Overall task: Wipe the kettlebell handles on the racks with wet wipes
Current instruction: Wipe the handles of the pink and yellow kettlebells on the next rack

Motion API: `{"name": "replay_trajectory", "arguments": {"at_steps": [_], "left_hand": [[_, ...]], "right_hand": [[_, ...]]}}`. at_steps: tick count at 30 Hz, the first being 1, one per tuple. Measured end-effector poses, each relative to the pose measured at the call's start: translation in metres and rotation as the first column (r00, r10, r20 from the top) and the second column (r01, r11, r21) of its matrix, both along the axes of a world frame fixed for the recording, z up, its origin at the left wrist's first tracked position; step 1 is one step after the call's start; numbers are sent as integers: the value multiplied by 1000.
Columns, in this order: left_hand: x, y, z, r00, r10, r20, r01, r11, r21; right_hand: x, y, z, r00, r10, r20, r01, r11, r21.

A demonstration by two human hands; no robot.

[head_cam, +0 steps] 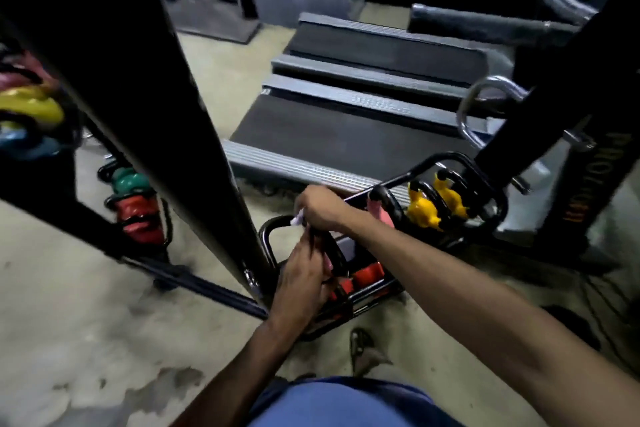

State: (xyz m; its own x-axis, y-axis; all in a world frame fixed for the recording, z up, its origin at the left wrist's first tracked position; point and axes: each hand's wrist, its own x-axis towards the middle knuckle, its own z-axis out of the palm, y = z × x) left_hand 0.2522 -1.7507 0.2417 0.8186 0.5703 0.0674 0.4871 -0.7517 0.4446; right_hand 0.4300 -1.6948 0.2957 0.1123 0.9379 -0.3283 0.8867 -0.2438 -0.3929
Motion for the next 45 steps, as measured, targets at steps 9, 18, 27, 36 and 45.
{"name": "replay_trajectory", "arguments": {"at_steps": [9,18,27,36,45], "left_hand": [[22,-27,18,967,252,-42,-251,968,31],[14,-25,27,975,218,50,-213,974,-82],[21,-32,19,933,343,105,-293,897,-330],[19,-50,-3,894,433,111,-307,775,-553],[15,-43,-6,931,361,56,-302,846,-440]], "right_hand": [[15,18,2,861,460,216,-443,888,-122],[16,-52,-32,204,-573,-794,601,713,-360],[18,-55,-26,136,-543,-829,645,683,-341],[-8,-12,36,752,589,295,-574,806,-146],[8,-53,-2,991,72,116,-107,937,332]]}}
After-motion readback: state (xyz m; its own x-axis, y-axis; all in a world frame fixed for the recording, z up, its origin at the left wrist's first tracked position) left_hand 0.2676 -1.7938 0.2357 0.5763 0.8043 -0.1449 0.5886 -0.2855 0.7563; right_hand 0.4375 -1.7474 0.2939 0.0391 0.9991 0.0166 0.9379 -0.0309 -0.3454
